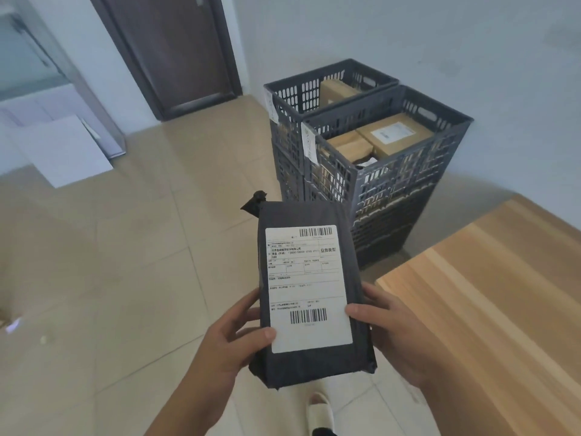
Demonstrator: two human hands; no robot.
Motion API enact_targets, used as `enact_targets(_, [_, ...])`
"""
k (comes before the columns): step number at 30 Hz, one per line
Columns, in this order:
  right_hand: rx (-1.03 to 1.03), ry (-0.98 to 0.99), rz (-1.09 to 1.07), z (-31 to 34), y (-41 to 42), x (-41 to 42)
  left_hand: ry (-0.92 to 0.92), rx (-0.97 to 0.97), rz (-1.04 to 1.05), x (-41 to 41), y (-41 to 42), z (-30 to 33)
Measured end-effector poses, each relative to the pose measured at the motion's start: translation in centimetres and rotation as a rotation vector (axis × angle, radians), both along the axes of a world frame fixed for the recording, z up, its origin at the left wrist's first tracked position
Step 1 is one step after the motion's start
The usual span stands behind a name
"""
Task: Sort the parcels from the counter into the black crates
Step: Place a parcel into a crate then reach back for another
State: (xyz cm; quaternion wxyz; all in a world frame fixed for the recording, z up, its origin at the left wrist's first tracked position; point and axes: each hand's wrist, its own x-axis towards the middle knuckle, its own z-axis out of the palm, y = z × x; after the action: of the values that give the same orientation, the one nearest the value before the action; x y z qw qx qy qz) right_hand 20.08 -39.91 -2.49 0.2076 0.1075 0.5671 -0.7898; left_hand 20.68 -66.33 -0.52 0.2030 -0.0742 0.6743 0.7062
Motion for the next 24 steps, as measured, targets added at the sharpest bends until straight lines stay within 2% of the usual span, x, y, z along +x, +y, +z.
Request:
enact_targets(8, [0.008,-0.028,0.024,-0.6,-0.9,-12.3,-0.062,0.009,0.057,-10.7,-0.4,-0.4])
enact_targets(16, [0.105,-0.089,-0.076,-1.9,-0.3,-25.0,-0.132,-0.011,-0.098,-26.8,-0.2,-2.4])
enact_targets(24, [0.127,-0.169,-0.187,-0.6,0.5,-36.9,-0.178,-0.056,-0.262,-46.2,1.7,-1.4])
